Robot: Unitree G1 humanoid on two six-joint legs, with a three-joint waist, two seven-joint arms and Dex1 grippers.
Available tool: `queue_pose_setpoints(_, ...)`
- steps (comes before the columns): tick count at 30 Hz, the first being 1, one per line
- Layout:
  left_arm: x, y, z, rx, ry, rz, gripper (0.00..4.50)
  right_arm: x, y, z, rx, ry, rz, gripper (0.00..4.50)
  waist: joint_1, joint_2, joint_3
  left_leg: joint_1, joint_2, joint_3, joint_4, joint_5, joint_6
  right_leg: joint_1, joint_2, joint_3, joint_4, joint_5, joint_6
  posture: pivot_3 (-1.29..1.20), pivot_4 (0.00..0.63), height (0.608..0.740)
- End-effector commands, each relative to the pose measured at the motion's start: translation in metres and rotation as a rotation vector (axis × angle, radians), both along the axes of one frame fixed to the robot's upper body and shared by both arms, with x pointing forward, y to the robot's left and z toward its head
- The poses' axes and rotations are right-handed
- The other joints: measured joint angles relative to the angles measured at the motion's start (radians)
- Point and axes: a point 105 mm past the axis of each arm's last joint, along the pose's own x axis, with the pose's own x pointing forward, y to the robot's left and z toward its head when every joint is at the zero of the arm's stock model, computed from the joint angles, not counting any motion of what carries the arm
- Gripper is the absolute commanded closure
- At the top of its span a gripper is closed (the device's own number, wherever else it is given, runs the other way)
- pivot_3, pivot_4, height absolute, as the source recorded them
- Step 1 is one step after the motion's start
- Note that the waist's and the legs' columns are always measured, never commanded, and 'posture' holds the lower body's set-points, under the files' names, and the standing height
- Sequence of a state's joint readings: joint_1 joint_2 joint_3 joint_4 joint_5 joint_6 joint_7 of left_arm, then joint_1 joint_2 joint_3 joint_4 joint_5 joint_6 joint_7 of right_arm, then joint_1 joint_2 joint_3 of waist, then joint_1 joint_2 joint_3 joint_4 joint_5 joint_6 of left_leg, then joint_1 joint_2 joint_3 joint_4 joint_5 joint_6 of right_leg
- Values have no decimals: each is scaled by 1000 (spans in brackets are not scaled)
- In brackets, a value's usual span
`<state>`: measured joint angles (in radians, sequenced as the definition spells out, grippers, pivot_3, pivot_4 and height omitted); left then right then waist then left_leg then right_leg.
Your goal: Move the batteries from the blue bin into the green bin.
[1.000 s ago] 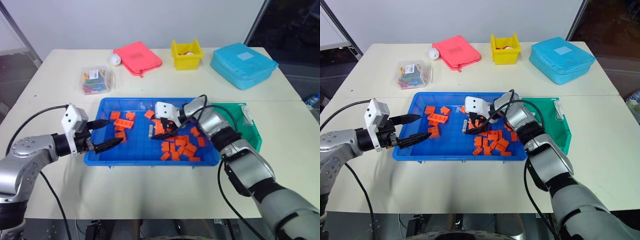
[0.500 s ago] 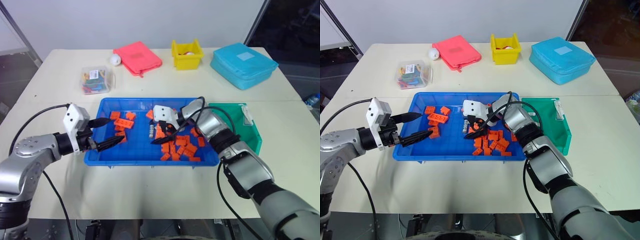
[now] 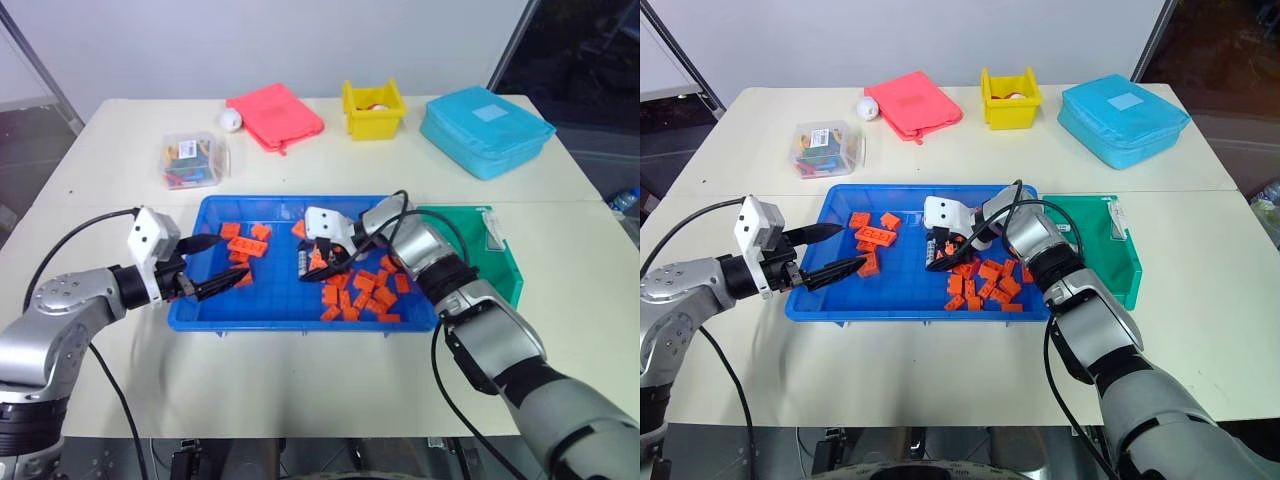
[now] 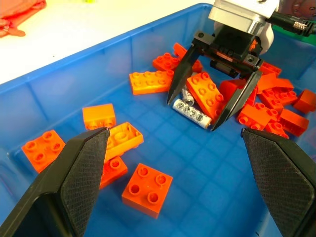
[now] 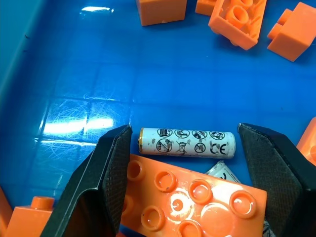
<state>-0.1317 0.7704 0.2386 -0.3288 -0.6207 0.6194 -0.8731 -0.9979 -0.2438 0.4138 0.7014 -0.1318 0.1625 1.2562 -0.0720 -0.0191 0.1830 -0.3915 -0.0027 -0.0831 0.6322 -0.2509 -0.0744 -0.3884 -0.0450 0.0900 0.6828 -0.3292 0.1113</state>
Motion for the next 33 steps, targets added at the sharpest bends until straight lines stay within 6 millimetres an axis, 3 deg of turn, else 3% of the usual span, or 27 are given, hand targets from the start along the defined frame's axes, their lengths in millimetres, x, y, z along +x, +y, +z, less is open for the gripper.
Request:
queue_pose_setpoints(1,1,-3,5,-1,-36,-11,0,0,5,12,28,-25,11,1639,0,0,0,0,0,0,0,0,0,0,0,0,0,0,0,0,150,740)
queue_pose_setpoints(4,1,-3,5,-2,-37,-14,0,2,4,11,21,-36,2,1639,0,0,0,0,0,0,0,0,0,0,0,0,0,0,0,0,150,740)
queue_pose_setpoints(6,1,-3,5,-2,-38,-15,0,5,-3,8,-10,-57,-5,596,1,0,0,0,0,0,0,0,0,0,0,0,0,0,0,0,150,740)
queue_pose_setpoints(8,1,-4,5,-2,-38,-16,0,8,-14,2,-60,-75,-8,60,1,0,0,-1,0,0,0,0,0,-1,-1,0,0,0,0,0,150,740)
queue_pose_setpoints(13,1,-5,4,-4,-35,-20,0,7,-26,1,-96,-52,11,60,1,0,0,-1,0,0,0,0,0,0,-1,0,0,0,0,0,150,740)
queue_pose_setpoints(22,2,-6,4,-6,-34,-21,0,-4,6,13,-13,-62,68,60,0,0,0,-1,0,0,-1,0,0,-2,0,0,0,0,0,0,150,740)
queue_pose_setpoints(28,0,-7,3,-10,-32,-19,0,5,15,24,5,-145,55,60,1,0,0,-1,0,0,-1,0,0,-1,-2,0,0,0,0,0,150,740)
queue_pose_setpoints(33,0,-7,3,-15,-33,-13,0,0,17,19,-20,-136,94,60,1,0,0,-1,0,0,-1,0,0,-1,-1,-1,0,0,0,0,150,740)
